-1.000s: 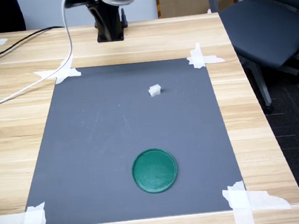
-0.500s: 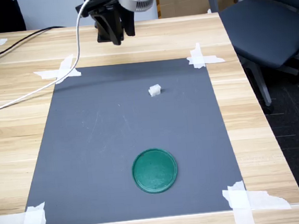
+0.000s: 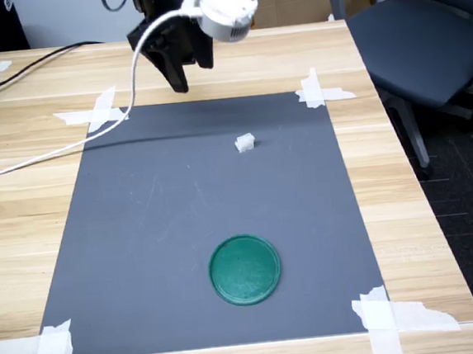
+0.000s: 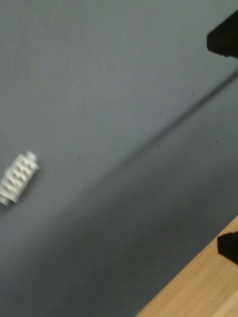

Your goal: Grasp a white terminal and put it in the green lid.

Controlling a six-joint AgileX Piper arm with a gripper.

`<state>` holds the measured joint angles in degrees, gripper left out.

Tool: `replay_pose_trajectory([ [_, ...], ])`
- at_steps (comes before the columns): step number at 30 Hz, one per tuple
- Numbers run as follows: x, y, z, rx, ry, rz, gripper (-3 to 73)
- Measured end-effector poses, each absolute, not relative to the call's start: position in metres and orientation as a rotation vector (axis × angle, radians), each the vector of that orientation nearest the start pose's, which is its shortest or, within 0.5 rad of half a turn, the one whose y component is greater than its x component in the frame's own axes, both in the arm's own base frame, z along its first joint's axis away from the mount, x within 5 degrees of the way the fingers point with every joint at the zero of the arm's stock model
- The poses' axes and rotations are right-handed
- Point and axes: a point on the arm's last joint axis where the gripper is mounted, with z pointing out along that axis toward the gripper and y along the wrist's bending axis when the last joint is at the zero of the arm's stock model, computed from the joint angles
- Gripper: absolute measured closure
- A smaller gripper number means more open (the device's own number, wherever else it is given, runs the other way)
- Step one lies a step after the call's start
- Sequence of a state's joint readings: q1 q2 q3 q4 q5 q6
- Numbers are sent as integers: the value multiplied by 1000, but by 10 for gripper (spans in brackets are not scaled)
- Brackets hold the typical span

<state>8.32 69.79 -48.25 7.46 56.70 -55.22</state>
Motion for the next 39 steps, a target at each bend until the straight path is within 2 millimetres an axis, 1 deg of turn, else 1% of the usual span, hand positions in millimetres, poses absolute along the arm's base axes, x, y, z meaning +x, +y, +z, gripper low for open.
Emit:
replay_pose_trajectory([
  [3, 218, 47, 266, -1497, 2415, -37, 14],
  [7, 235, 62, 274, -1555, 2378, -79, 14],
  [10, 243, 75, 275, -1618, 2350, -107, 14],
  [15, 246, 93, 266, -1718, 2309, -108, 12],
  [20, 251, 107, 252, -1784, 2302, -88, 12],
  [26, 262, 111, 235, -1819, 2317, -106, 12],
  [33, 269, 113, 214, -1860, 2361, -92, 12],
  [39, 268, 111, 201, -1914, 2313, -127, 12],
])
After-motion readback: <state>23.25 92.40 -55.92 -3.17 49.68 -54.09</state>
